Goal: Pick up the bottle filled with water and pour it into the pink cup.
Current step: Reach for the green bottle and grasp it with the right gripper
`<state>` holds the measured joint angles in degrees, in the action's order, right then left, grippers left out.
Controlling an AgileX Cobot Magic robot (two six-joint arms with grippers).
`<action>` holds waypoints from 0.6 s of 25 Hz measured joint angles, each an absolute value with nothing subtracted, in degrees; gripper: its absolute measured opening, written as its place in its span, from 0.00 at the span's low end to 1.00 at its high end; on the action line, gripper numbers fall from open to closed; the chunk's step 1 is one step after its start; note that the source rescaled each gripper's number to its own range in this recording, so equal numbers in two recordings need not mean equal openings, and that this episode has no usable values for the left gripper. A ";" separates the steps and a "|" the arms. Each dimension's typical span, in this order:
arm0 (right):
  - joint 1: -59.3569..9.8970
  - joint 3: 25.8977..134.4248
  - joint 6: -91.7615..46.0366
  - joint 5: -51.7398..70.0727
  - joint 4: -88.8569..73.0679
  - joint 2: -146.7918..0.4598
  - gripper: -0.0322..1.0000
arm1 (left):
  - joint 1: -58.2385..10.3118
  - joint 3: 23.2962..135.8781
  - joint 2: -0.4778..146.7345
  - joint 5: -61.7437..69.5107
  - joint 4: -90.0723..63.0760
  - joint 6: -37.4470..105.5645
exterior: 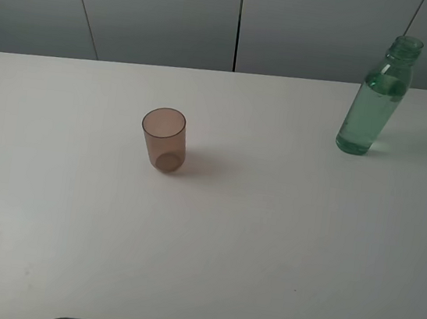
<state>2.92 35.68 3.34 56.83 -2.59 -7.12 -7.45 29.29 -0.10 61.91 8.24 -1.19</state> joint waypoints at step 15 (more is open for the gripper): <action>2.92 25.49 2.02 3.80 -5.87 -34.40 1.00 | -7.45 29.29 -0.10 61.91 8.24 -1.19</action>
